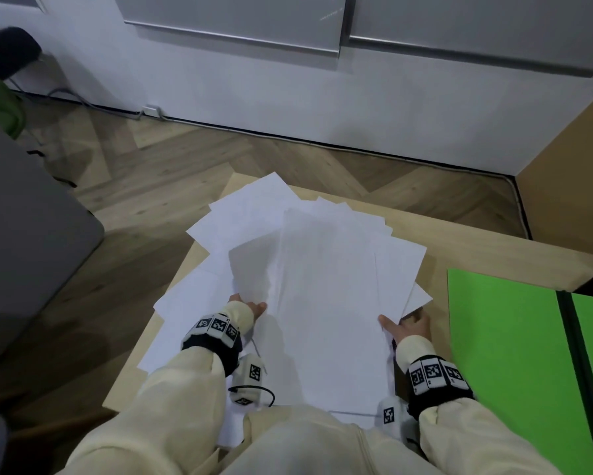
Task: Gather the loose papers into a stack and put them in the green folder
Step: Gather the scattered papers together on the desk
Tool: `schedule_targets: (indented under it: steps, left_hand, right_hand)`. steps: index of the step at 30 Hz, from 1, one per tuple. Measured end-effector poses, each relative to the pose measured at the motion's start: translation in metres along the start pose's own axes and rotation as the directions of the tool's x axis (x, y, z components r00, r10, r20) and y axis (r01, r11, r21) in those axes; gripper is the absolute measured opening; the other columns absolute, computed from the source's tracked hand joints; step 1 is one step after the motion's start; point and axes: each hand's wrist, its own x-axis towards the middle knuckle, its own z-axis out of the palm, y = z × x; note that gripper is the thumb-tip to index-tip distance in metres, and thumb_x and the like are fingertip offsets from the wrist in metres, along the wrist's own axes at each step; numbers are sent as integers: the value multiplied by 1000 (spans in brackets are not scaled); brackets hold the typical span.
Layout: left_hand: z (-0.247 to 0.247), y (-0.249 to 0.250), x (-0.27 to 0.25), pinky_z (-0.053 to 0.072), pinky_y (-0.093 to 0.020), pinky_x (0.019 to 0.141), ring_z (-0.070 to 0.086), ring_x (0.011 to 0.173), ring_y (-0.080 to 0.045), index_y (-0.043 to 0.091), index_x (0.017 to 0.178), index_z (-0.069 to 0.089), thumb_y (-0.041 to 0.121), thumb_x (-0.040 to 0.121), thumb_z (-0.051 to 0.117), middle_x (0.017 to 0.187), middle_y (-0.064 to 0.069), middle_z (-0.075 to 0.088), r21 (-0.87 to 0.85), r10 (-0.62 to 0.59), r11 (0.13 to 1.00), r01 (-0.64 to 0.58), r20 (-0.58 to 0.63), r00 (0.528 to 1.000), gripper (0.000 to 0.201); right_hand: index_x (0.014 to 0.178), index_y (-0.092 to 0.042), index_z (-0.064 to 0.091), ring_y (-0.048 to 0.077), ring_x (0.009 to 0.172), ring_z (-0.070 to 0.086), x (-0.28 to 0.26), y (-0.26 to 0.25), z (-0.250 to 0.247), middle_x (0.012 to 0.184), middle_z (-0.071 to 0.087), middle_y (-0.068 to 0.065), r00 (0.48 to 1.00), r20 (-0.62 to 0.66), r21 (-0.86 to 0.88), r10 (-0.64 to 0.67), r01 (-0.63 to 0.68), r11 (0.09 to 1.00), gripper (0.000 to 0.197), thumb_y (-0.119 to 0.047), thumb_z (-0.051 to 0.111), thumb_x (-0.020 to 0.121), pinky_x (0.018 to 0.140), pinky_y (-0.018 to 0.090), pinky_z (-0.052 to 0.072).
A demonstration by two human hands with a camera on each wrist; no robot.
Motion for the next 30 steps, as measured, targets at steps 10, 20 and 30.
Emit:
schedule_targets:
  steps: [10,20,30]
  left_hand:
    - [4,1,-1,48,-25,88,64,92,-22,1,111,66,10,81,66,110,-18,69,-239,175,955,-174,-20,984,31]
    - [-72,-43,50,36,-51,104,34,129,-36,8,128,40,48,64,76,134,-17,35,289,-13,945,153,-432,902,83]
    - [-51,-55,48,49,-51,92,53,111,-43,11,128,33,39,60,83,136,-16,24,270,35,961,54,-315,949,89]
  right_hand:
    - [131,4,42,35,123,51,-4,-1,10,134,53,18,995,97,-188,1,17,982,65,-17,73,78,103,38,39]
    - [135,11,35,37,129,45,1,7,-3,140,44,23,995,-66,-125,77,-85,989,57,-8,60,87,105,39,35]
    - [132,5,44,35,126,49,-9,2,2,135,52,19,995,96,-128,-6,18,992,55,-12,66,84,104,37,36]
